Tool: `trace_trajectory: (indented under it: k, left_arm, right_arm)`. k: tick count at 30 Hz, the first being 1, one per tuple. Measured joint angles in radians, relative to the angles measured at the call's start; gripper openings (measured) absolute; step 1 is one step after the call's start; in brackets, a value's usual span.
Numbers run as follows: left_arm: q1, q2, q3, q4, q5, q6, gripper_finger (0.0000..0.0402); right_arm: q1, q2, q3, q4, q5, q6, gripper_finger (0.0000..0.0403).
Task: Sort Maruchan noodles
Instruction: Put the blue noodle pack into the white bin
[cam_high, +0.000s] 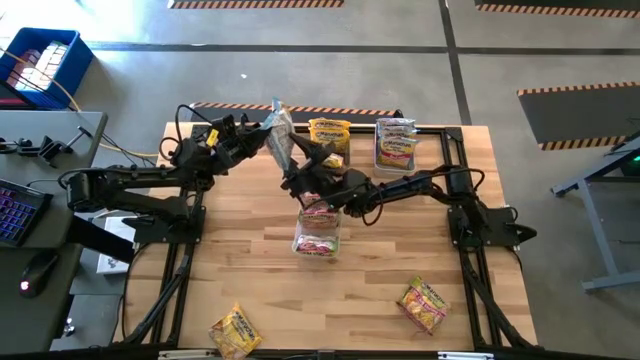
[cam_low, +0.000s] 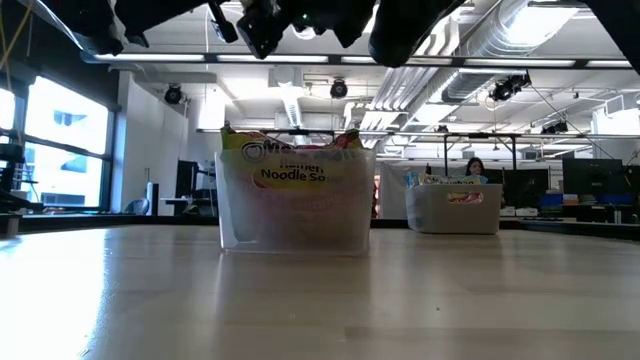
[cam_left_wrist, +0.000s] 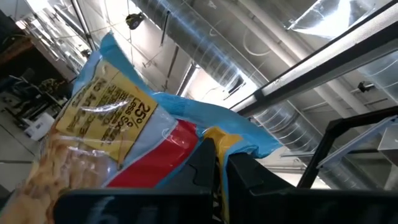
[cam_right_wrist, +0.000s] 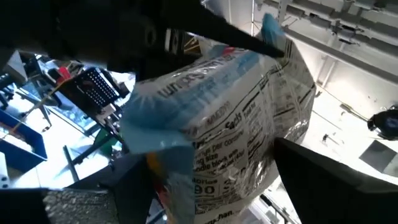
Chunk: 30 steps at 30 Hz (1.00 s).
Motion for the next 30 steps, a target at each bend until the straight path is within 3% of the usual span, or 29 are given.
trace_trajectory:
  k: [5,12,16,30]
  left_arm:
    - [0.001,0.0,0.0,0.002,0.002,0.0,0.0]
    - [0.001,0.0,0.0,0.002,-0.003,0.0,0.0004]
    - [0.001,0.0,0.0,0.0,-0.001,0.047,0.0011]
    - [0.022,-0.098,0.0,-0.04,0.188,0.284,0.0119]
  right_arm:
    - [0.014,0.0,0.0,0.008,0.015,-0.001,0.0254]
    - [0.028,0.0,0.0,0.02,0.03,-0.023,0.011]
    - [0.038,0.0,0.0,0.024,0.063,-0.04,0.005]
    - [0.063,-0.004,-0.001,0.02,0.274,-0.21,0.0033]
